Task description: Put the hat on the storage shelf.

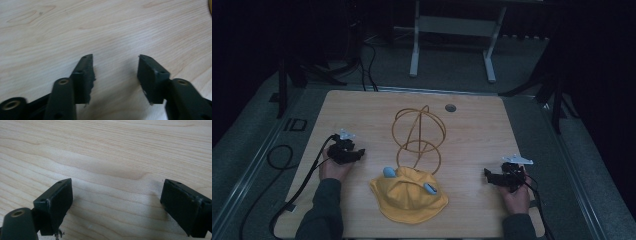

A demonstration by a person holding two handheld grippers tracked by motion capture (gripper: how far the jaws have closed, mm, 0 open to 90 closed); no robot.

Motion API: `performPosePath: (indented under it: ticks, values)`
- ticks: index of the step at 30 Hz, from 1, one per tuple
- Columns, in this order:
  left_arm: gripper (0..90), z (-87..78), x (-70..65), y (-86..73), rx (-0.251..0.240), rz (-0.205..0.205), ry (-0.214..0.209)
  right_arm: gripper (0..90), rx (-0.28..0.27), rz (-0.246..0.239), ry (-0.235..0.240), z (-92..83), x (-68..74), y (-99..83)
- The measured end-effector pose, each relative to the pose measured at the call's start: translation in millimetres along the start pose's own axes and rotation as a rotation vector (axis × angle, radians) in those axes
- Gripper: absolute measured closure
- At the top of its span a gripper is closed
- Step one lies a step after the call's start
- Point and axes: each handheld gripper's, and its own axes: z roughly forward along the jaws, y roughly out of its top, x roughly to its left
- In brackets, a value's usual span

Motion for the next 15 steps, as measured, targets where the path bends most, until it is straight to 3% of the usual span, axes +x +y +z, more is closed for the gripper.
performPosePath:
  ticks: [6,10,15]
  values:
    - [55.8,-7.4,2.4,-1.7,0.036,0.024,-0.008,10.8,0.000,0.000,0.000,0.0,0.0,0.0]
    - [58.3,-15.6,2.8,-2.7,0.024,0.029,-0.038,10.8,0.000,-0.001,0.001,0.1,-0.1,0.1]
    - [58.2,-24.7,0.8,0.6,0.040,0.071,-0.069,10.8,0.000,-0.001,0.001,0.0,-0.1,0.0]
